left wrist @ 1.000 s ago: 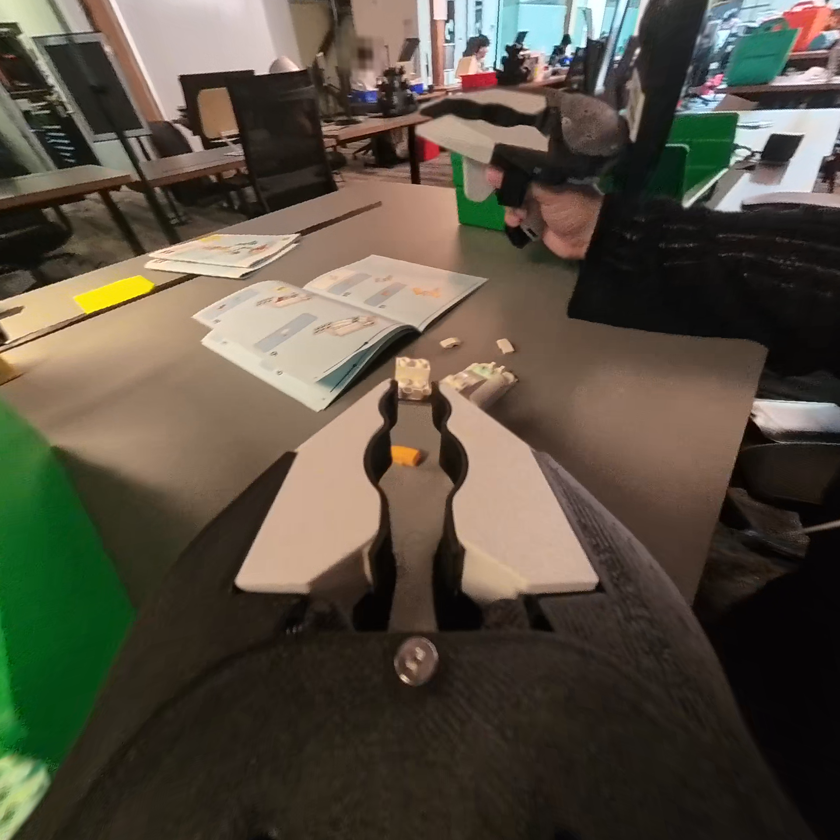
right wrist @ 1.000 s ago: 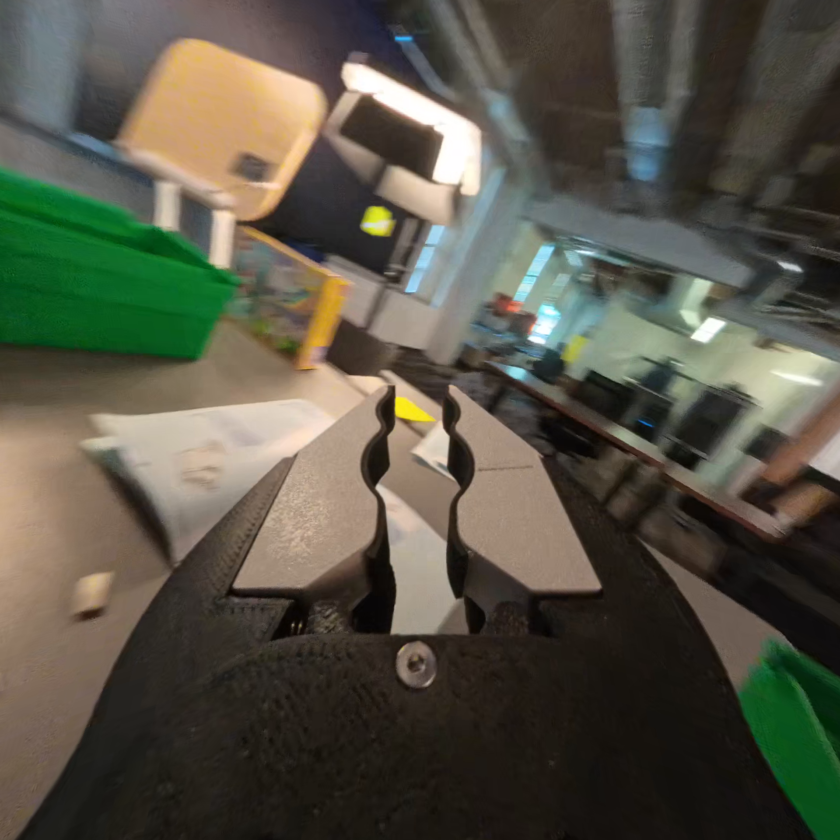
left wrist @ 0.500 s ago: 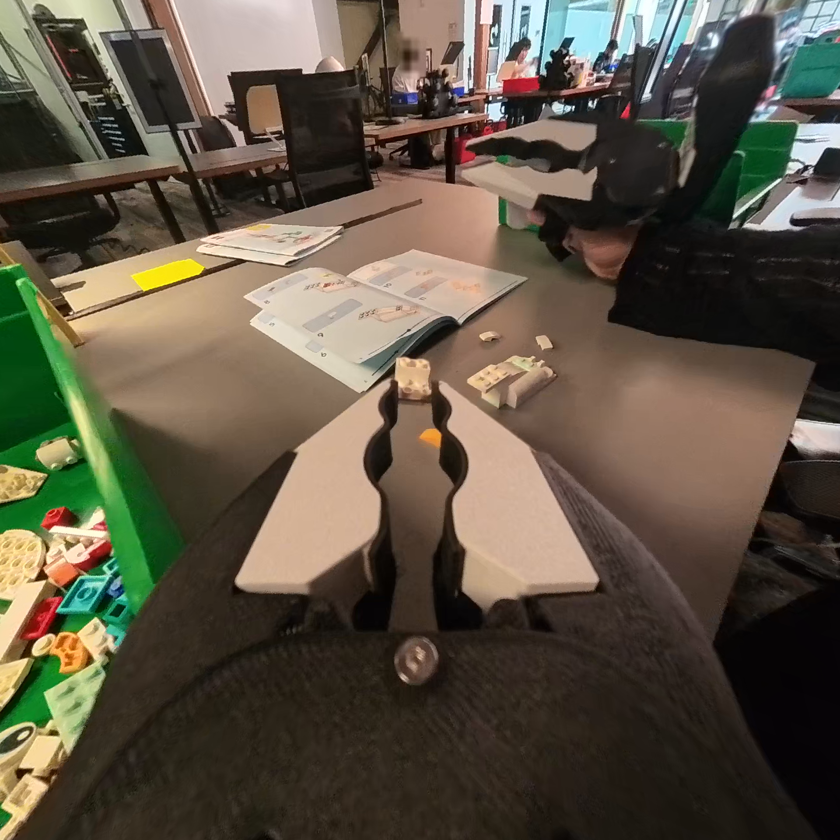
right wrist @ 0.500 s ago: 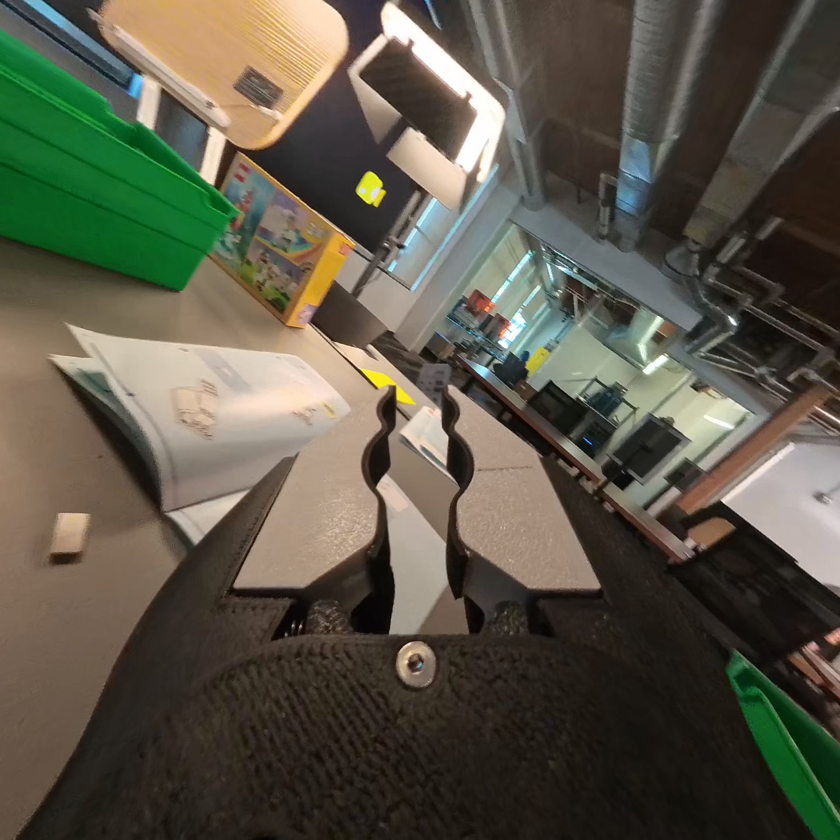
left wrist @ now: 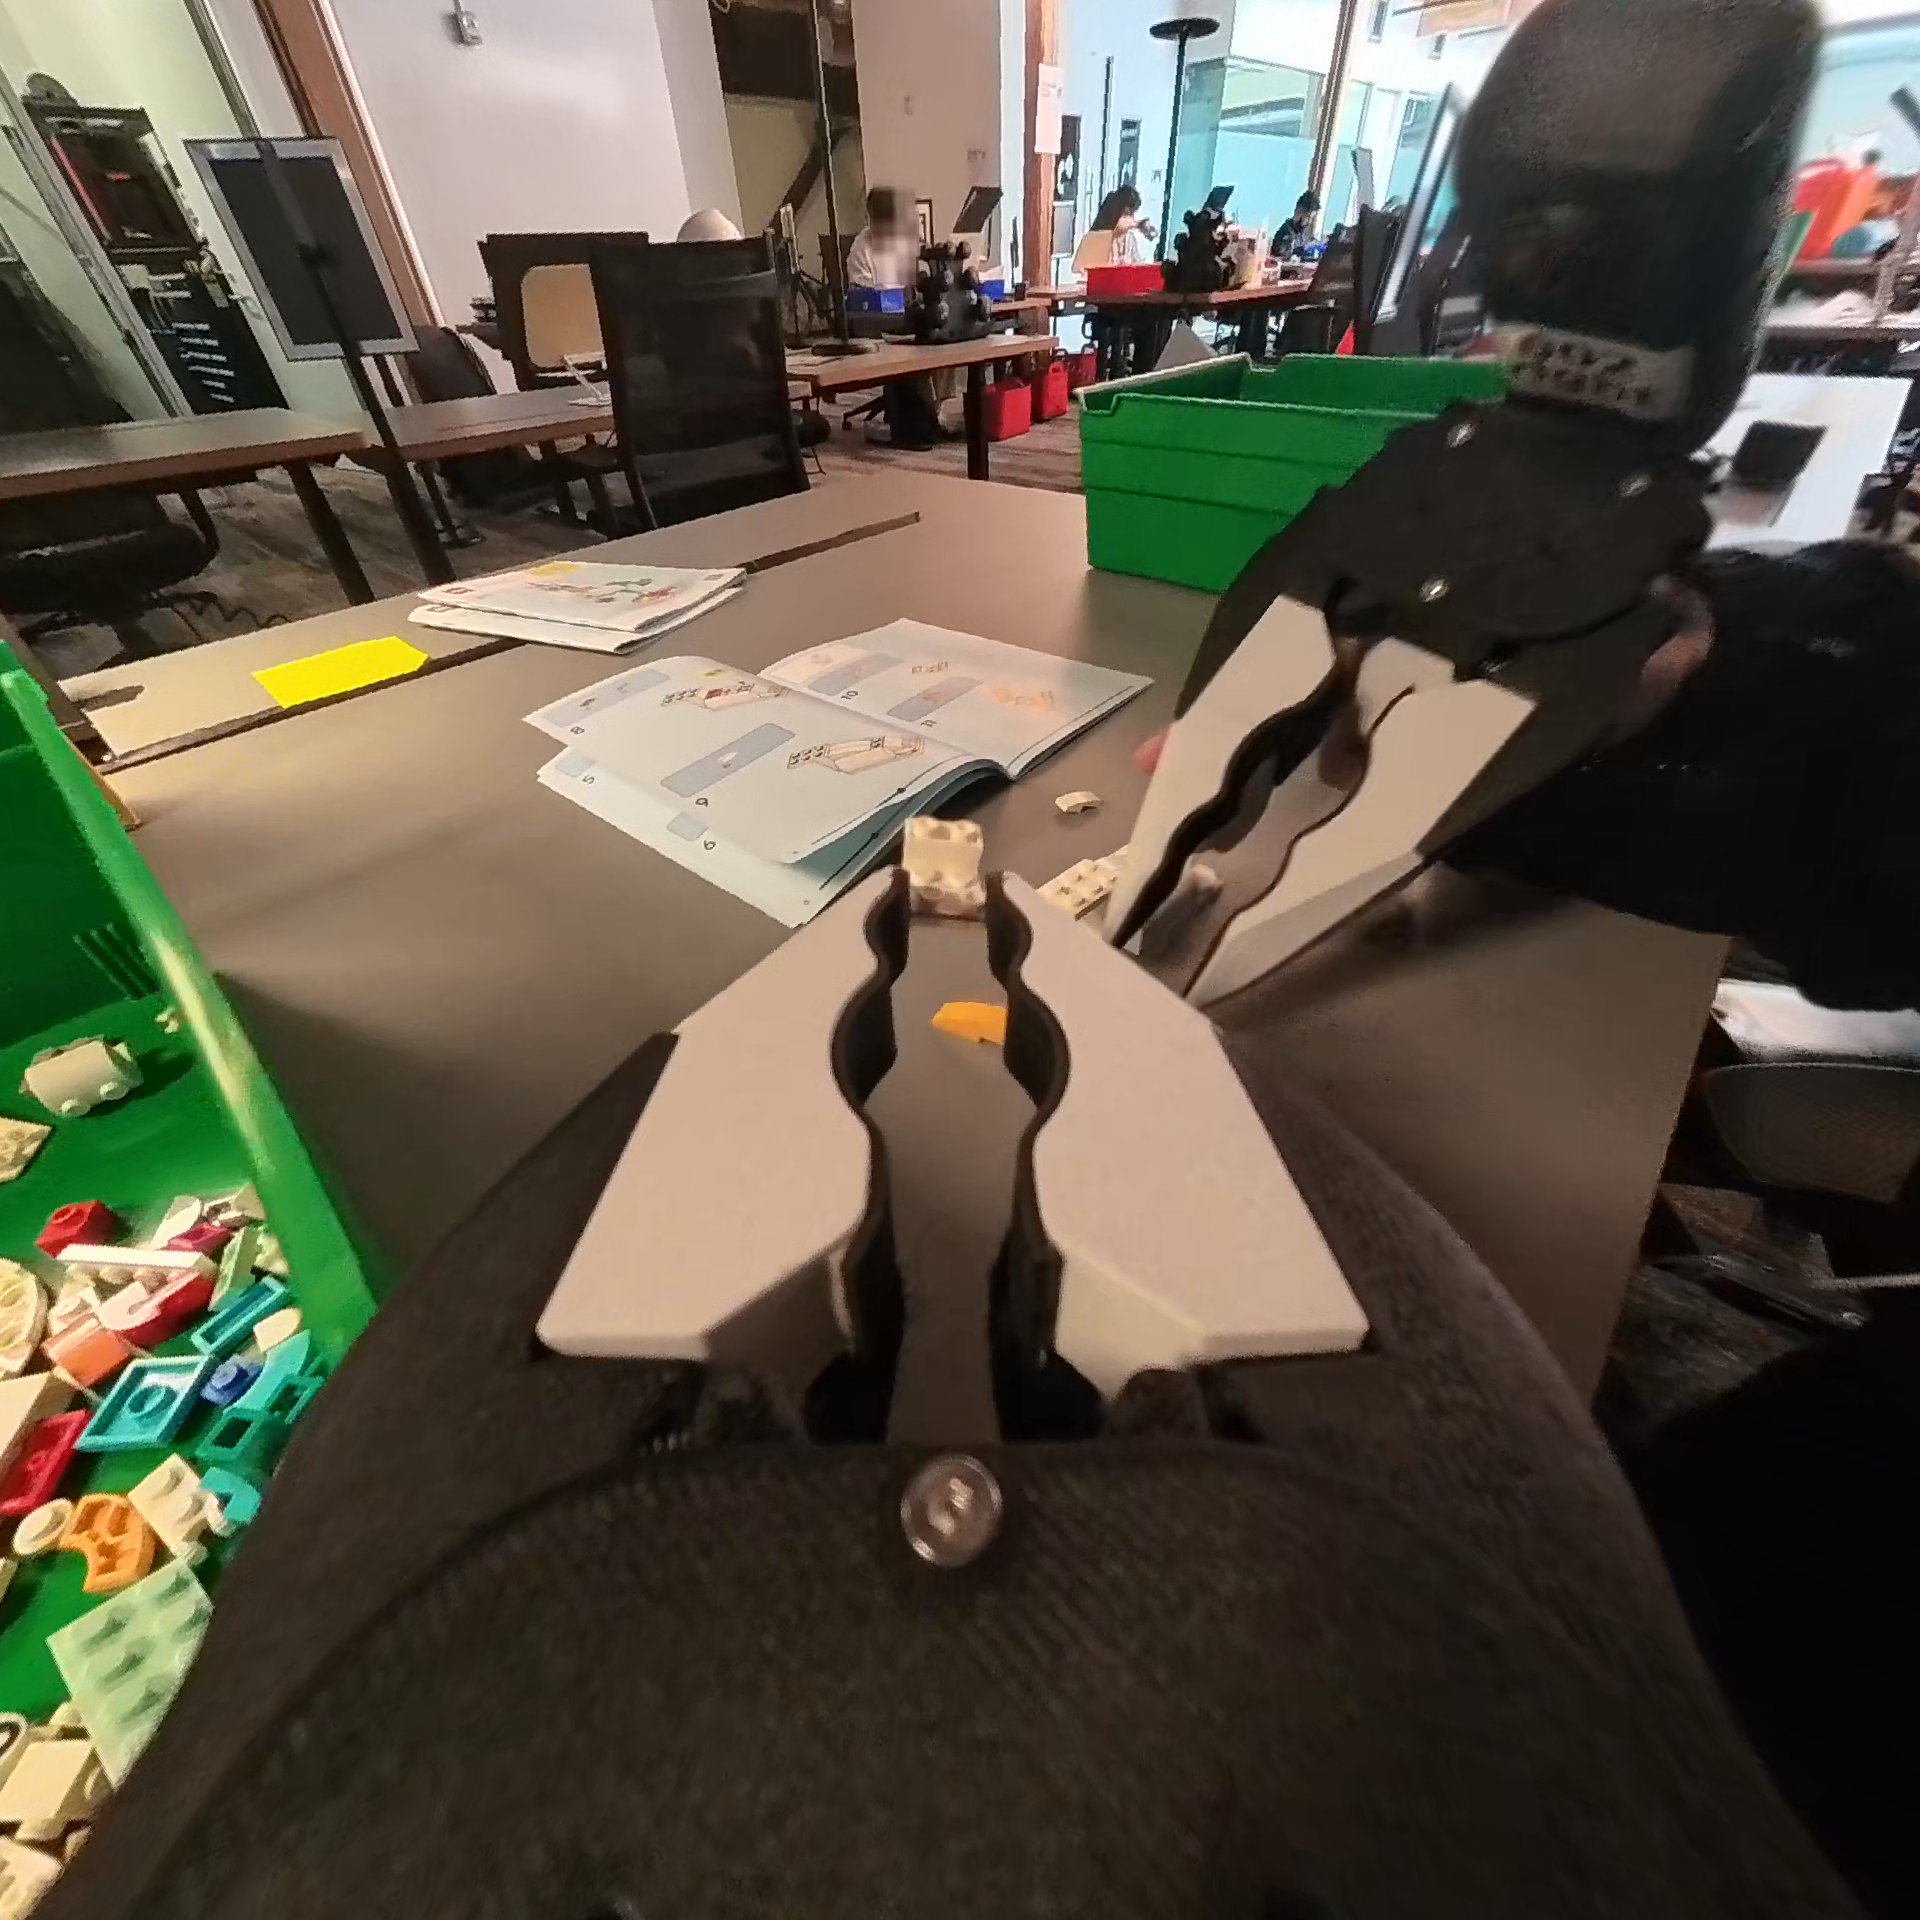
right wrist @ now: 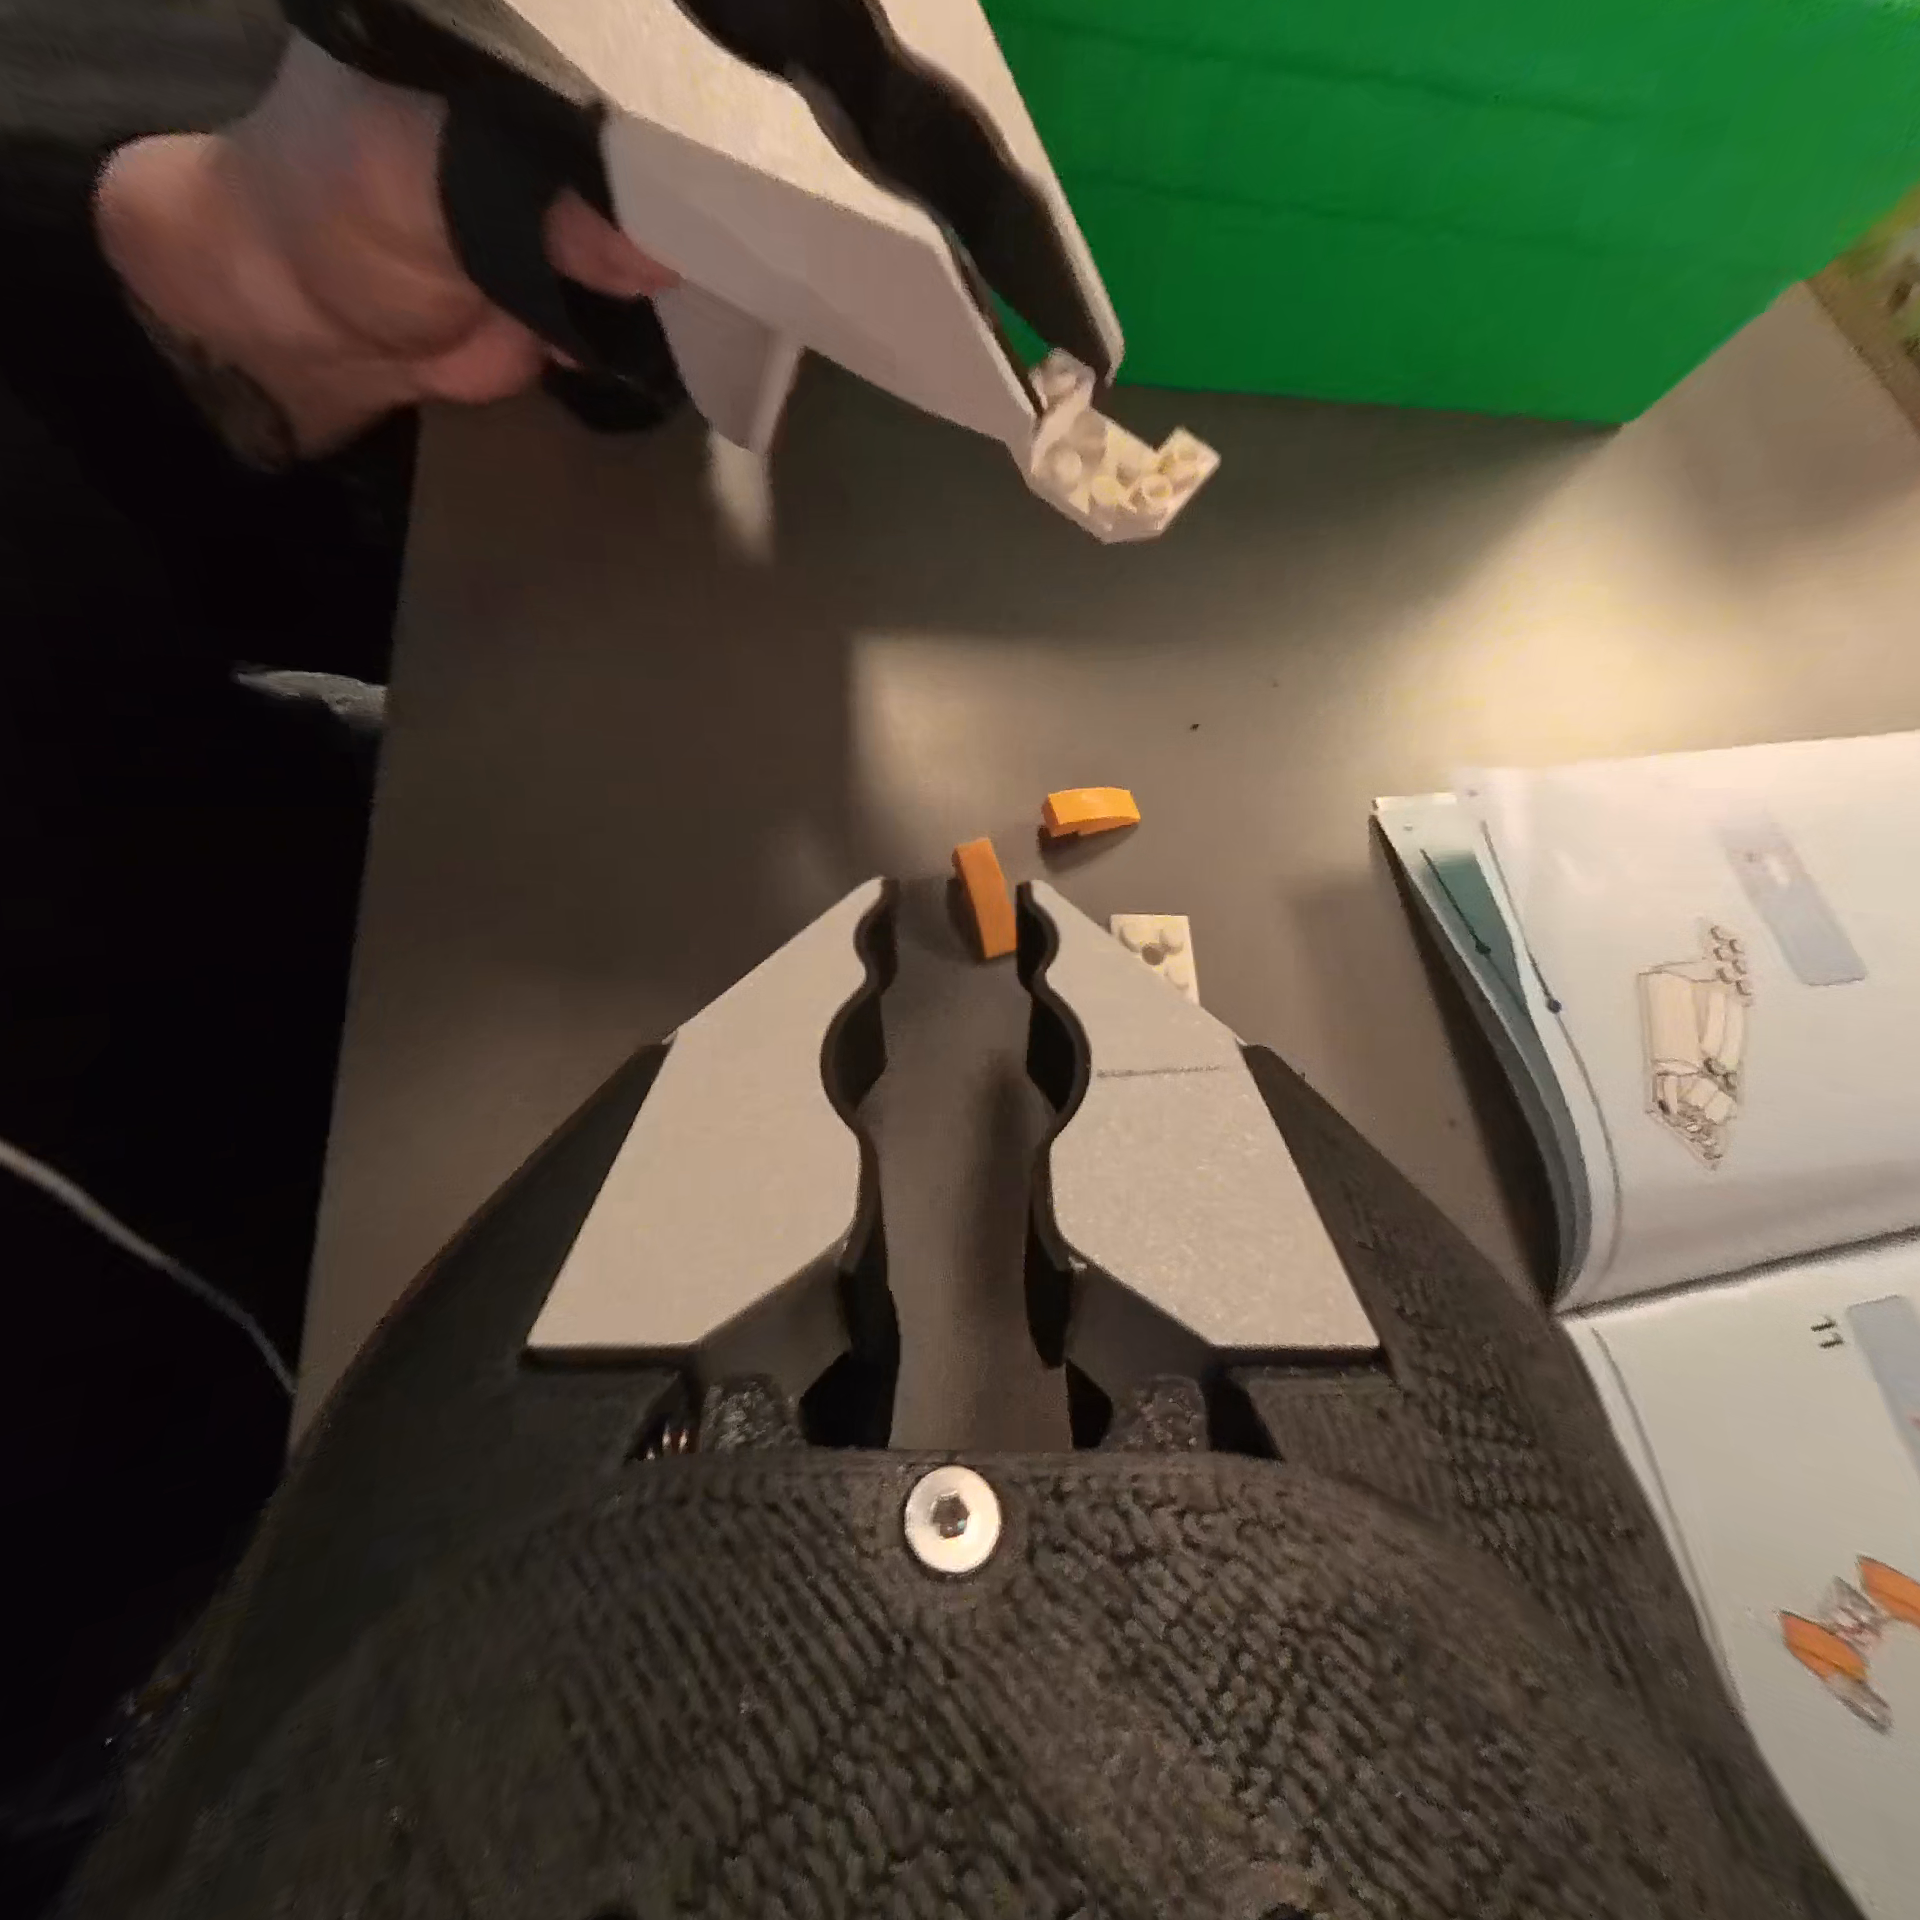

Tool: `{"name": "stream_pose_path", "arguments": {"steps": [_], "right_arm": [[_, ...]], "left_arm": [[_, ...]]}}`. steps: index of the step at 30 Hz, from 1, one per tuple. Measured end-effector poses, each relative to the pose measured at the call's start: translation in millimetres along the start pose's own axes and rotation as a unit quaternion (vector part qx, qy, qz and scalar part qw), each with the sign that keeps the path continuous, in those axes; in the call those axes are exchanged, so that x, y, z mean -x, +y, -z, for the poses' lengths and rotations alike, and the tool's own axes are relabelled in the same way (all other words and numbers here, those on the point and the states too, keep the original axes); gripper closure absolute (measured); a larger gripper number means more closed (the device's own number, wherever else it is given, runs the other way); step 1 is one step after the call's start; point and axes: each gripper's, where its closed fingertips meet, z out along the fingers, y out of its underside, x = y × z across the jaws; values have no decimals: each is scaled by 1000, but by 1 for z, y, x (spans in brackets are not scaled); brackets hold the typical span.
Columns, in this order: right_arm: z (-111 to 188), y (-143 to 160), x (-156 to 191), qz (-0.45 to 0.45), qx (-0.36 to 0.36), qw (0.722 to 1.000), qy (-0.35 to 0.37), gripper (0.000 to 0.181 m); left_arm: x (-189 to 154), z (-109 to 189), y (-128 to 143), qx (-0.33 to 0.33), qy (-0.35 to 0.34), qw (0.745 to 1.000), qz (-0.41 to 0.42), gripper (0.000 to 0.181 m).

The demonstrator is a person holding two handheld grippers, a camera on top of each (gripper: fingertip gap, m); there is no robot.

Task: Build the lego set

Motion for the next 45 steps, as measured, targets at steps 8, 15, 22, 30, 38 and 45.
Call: {"name": "stream_pose_path", "arguments": {"steps": [8,15,22,30,38,45], "right_arm": [[-18,11,-7,-25,47,999,12,170],[-12,19,-3,-45,67,996,28,175],[15,35,-4,-141,100,975,139,175],[23,45,-2,-168,91,966,173,171],[29,11,-1,-69,34,975,207,144],[38,-37,-9,188,-2,920,343,132]], "left_arm": [[-2,1,-1,-5,10,1000,5,168],[-2,1,0,-1,8,1000,3,168],[-4,-2,3,13,4,1000,-12,168],[-7,-5,6,24,2,999,-25,168],[-17,-5,4,17,16,1000,-11,168],[-34,-12,2,20,40,996,81,168]]}}
